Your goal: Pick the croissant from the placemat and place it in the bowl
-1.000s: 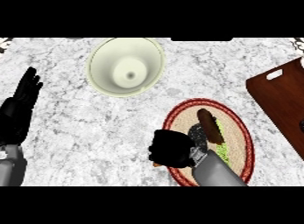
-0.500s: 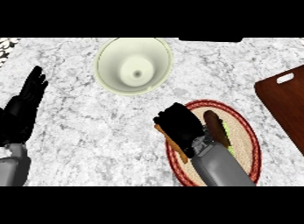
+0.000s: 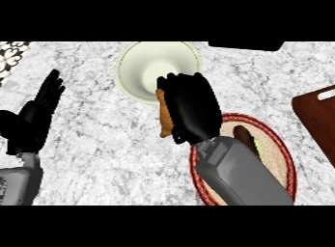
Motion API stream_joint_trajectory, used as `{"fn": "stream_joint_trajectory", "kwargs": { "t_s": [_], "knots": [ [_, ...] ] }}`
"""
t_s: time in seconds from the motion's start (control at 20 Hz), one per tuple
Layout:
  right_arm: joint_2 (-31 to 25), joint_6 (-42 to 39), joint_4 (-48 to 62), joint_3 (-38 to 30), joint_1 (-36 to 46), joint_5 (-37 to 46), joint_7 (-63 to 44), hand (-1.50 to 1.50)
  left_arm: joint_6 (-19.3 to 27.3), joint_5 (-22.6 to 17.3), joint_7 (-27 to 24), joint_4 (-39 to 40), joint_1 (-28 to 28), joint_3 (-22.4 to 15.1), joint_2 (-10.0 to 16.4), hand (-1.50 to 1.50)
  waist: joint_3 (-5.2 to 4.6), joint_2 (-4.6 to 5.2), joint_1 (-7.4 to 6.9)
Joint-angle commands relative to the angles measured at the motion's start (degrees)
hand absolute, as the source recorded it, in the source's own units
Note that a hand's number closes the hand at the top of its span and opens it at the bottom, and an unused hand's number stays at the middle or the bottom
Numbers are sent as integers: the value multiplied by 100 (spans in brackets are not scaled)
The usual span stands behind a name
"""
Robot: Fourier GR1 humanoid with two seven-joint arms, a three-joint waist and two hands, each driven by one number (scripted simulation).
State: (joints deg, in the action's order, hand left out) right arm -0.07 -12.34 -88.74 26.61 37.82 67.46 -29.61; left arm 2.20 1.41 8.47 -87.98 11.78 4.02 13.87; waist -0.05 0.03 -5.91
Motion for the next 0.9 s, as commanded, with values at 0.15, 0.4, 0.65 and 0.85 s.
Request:
{"fn": "stream_joint_trajectory", "kwargs": {
  "t_s": [0.15, 0.4, 0.65, 0.85],
  "knots": [
    [7, 778, 406, 178, 1740, -983, -2478, 150, 73, 92, 32, 79, 212, -123, -125, 0, -15, 36, -113],
    [7, 1835, 1712, 305, 2762, -1737, -2976, 150, -67, -20, -102, 348, 333, 122, 79, 0, -14, 100, 1],
    [7, 2801, 3028, 381, 3289, -2359, -2550, 150, -66, -66, -239, 188, 129, 197, 81, 0, -11, 98, 45],
    [7, 3193, 4150, 50, 3644, -2801, -1739, 150, 29, 76, -80, 118, 210, 70, 13, 0, -8, 132, 46]
  ]
}}
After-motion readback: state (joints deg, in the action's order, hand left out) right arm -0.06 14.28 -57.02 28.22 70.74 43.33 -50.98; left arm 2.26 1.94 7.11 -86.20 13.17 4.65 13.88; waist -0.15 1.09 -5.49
